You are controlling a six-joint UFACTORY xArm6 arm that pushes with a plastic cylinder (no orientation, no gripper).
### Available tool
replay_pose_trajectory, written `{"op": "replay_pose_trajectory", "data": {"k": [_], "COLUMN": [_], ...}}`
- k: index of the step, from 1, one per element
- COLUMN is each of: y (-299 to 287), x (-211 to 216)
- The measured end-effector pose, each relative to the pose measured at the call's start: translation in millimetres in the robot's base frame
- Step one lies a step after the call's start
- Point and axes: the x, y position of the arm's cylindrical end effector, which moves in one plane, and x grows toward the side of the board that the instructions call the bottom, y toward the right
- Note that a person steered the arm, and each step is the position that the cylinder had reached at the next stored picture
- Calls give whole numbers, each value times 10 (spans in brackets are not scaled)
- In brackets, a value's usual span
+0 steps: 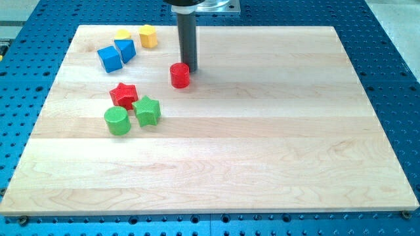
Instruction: Slide the red circle to the top of the green star
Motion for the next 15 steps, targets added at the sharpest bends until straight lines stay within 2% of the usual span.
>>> {"op": "replay_pose_trajectory", "data": {"k": [1, 2, 4, 5, 6, 7, 9, 11, 14, 15], "y": [29, 35, -440, -461, -445, -612, -716, -484, -588, -820], "x": [-5, 234, 251, 251, -6, -65, 359, 311, 442, 448]}}
